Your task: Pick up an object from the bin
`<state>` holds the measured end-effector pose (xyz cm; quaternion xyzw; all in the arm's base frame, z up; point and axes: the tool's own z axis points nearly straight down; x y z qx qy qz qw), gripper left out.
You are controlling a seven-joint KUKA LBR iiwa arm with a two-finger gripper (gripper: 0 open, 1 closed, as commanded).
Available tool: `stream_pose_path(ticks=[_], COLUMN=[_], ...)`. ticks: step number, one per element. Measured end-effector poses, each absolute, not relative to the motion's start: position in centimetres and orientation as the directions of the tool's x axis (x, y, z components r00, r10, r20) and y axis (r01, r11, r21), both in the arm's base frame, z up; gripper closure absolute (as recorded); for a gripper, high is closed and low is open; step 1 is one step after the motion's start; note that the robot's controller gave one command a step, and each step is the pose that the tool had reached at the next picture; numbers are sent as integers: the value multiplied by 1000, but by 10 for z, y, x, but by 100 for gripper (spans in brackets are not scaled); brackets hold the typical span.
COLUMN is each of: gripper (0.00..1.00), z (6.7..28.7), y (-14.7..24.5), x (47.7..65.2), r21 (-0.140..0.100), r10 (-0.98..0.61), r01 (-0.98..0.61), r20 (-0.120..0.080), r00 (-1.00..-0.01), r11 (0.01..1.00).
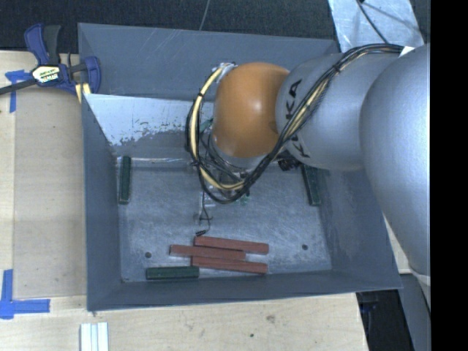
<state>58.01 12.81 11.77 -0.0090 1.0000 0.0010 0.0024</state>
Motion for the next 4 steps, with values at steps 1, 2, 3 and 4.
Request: stream_pose_path(ticks=[1,2,3,4], gripper=[0,0,0,0], z=[81,75,73,88], y=[128,103,57,90], x=[566,545,537,520], r21=[-3,1,0,-3], r10=[-66,-327,-413,-158], r01=[-66,-327,-413,-158], r20=[-3,-6,-3,0], r00=[-998,-945,-911,-987], r11=[998,945,911,987])
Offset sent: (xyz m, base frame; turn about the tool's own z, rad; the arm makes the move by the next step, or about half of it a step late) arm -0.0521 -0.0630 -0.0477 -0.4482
